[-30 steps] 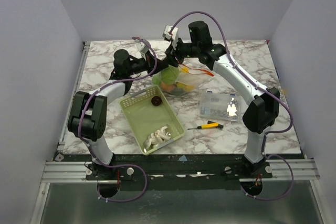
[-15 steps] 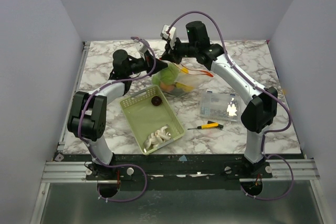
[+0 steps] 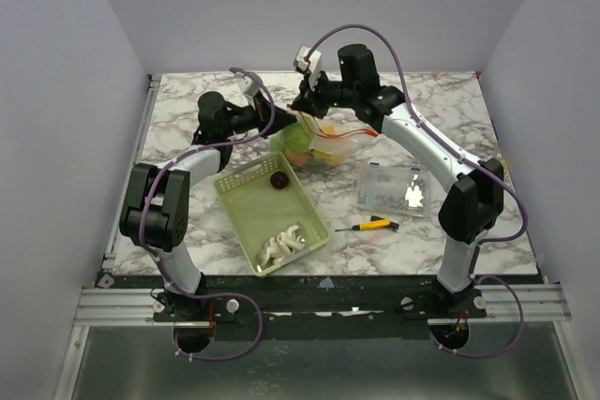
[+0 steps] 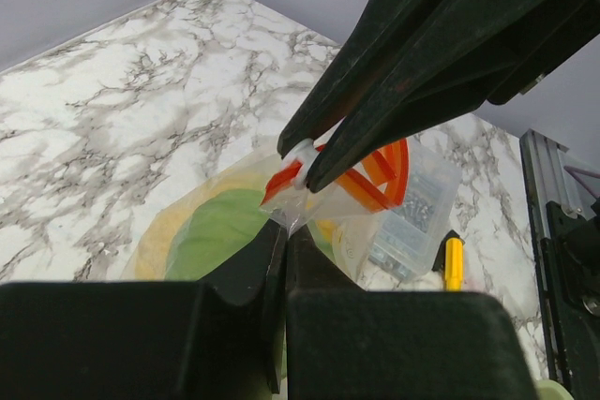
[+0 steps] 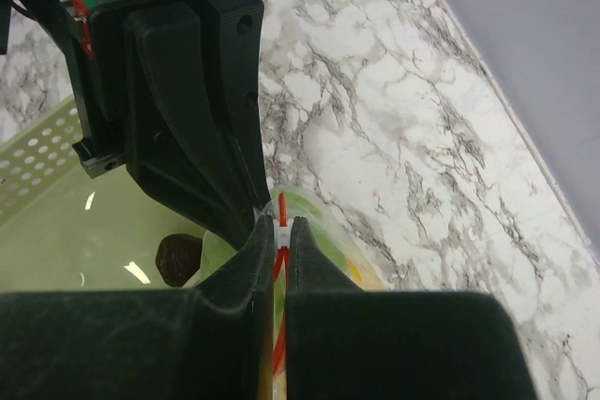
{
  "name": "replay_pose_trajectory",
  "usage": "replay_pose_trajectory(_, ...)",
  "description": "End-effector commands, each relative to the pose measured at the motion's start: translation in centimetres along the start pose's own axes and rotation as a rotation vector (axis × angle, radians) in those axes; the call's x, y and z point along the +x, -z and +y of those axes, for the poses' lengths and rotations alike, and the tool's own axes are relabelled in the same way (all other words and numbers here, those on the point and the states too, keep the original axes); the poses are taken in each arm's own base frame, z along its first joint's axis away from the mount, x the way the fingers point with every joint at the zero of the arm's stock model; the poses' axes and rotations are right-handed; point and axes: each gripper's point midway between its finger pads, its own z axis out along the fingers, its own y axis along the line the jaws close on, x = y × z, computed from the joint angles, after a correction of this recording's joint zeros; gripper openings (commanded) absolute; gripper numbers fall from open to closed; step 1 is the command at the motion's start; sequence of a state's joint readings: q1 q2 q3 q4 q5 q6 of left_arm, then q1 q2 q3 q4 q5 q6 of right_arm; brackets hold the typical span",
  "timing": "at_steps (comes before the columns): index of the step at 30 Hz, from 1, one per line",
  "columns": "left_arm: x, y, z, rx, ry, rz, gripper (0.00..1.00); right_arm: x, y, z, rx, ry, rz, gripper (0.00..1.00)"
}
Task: Place the food in the zip-top bag and seal the zipper
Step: Zip the zipper food storage bag at the center of the board.
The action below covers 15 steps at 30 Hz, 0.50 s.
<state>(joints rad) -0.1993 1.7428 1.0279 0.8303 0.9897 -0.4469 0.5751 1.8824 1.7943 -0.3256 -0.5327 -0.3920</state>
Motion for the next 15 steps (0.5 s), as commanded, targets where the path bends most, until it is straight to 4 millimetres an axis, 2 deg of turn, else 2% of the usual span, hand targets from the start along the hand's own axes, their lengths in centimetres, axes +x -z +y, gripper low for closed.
replay_pose_trajectory(1,-2.3,0.6,-0.1,-0.004,-0.061,-0.057,0.00,-2.8,2.0,-0.6,0.022,-0.019,-0.073,0.01)
replay_pose_trajectory(4,-2.4,0.8,0.6,-0.047,-0.038,-0.073,0.00,-3.0,2.2,-0.8,0.032,-0.025,-0.072,0.01)
replay_pose_trajectory(10,-3.0,0.9,0.1,-0.027,-0.031,-0.092,0.00,-2.8,3.3,-1.1,0.044,-0.030,-0.075,0.01)
replay_pose_trajectory(11,-2.9,0.9,-0.1,-0.016,-0.027,-0.082,0.03,-2.9,3.4,-0.9,0.039,-0.025,-0.082,0.01)
replay_pose_trajectory(13,-3.0,1.0,-0.1,-0.025,-0.025,-0.077,0.27,-2.8,3.5,-0.7,0.028,-0.025,-0.082,0.01)
replay_pose_trajectory(15,-3.5,1.2,-0.6,-0.026,-0.062,-0.084,0.40,-2.5,3.5,-0.4,0.011,-0.026,-0.079,0.01)
